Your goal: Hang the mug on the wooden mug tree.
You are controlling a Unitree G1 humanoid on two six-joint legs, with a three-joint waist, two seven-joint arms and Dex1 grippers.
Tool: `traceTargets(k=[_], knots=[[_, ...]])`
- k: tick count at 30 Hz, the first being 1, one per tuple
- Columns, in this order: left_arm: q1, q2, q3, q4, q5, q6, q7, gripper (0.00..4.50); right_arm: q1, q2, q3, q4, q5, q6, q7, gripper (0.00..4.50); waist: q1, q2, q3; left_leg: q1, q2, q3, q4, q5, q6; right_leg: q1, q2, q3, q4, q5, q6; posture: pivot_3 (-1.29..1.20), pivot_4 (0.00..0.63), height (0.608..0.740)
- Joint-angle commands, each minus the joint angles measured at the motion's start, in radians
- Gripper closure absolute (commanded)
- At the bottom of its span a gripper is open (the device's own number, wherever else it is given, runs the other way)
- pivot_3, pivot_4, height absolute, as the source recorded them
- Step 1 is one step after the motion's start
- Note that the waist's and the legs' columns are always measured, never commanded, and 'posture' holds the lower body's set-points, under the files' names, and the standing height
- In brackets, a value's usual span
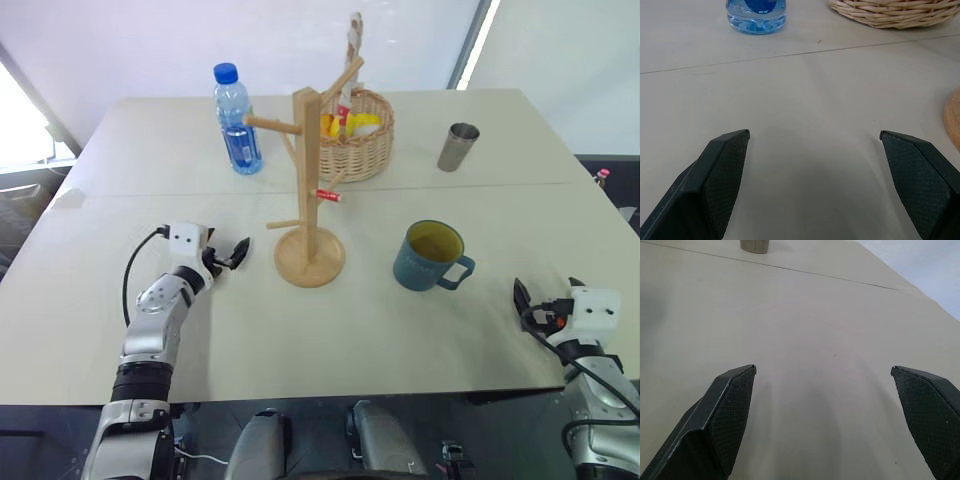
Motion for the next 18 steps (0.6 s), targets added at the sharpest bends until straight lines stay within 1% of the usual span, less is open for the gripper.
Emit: traceTargets(k=[1, 9, 15, 18], knots=[[-0.006, 0.008, 0.011, -0.035, -0.006, -0.005, -0.004, 0.0, -0.004, 0.001, -0.008, -0.04, 0.006, -0.001, -0.002, 0.04, 0.0, 0.0, 0.0, 0.0, 0.0, 0.0, 0.0, 0.0, 0.0, 0.0, 0.0, 0.0, 0.0, 0.0, 0.0, 0.0, 0.15, 0.74], [0.014, 0.012, 0.023, -0.064, -0.033, 0.02, -0.013, 0.0, 0.011, -0.004, -0.017, -0.053, 0.013, 0.002, 0.005, 0.04, 0.0, 0.0, 0.0, 0.0, 0.0, 0.0, 0.0, 0.0, 0.0, 0.0, 0.0, 0.0, 0.0, 0.0, 0.0, 0.0, 0.15, 0.74], [0.06, 0.033, 0.022, -0.154, -0.107, 0.012, -0.148, 0.0, 0.086, -0.015, -0.015, -0.126, 0.041, 0.007, 0.072, 0.04, 0.001, 0.0, 0.0, 0.0, 0.0, 0.0, 0.0, 0.0, 0.0, 0.0, 0.0, 0.0, 0.0, 0.0, 0.0, 0.0, 0.15, 0.74], [0.095, 0.051, -0.016, -0.208, -0.144, 0.045, -0.247, 0.0, 0.137, -0.023, -0.007, -0.192, 0.055, 0.017, 0.123, 0.04, 0.0, 0.0, 0.0, 0.0, 0.0, 0.0, 0.0, 0.0, 0.0, 0.0, 0.0, 0.0, 0.0, 0.0, 0.0, 0.0, 0.15, 0.74]])
